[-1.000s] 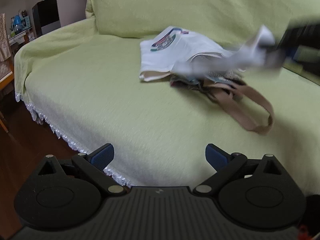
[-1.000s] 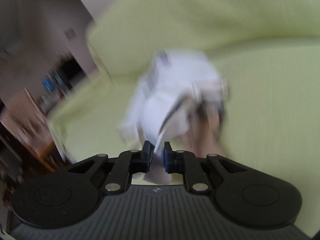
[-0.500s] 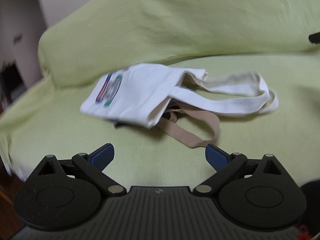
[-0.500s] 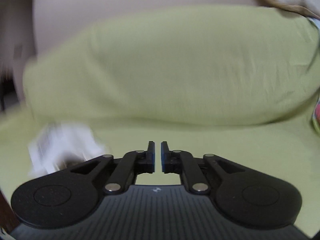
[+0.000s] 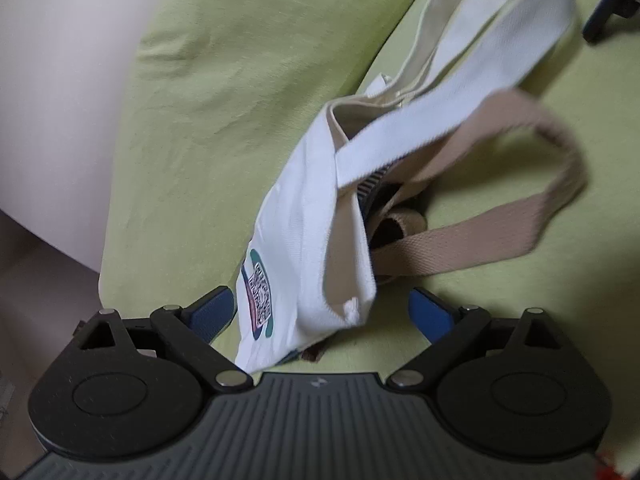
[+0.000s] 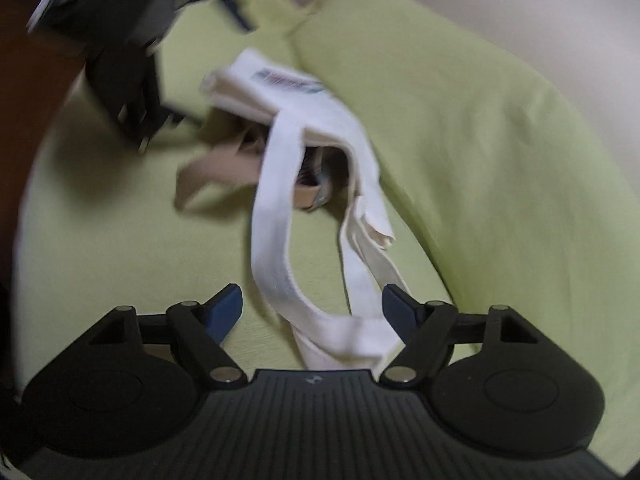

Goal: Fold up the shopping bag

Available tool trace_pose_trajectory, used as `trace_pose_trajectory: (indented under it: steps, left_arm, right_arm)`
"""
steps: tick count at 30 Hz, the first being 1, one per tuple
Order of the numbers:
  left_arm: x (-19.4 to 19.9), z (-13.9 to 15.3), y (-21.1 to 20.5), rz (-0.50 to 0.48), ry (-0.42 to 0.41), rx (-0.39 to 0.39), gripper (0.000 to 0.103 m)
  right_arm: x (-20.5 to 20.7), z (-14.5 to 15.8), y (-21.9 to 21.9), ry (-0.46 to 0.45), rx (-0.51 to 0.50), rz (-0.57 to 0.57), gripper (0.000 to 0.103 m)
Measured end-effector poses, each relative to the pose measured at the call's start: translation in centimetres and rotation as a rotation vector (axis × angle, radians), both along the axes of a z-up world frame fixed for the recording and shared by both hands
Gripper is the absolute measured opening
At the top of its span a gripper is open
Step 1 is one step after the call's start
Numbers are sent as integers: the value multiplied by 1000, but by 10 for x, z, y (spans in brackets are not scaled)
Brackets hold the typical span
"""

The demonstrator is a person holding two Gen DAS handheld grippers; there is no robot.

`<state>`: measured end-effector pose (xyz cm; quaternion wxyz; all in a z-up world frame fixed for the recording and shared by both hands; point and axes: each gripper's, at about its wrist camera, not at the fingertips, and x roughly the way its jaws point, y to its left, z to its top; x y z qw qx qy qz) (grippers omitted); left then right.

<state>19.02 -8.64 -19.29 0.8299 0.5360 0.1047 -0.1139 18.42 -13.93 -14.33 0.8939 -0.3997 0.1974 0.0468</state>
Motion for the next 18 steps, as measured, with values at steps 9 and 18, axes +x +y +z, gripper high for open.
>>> trace_pose_trajectory:
  steps: [9,18]
  left_arm:
    - [45,64,12,93,50,-159,23]
    - [22,224,-56,-75,-169,-325,12]
  right_arm:
    - [55,20,-6,-53,-5,-84,2]
    - [63,198,-61,-547,75,-288,2]
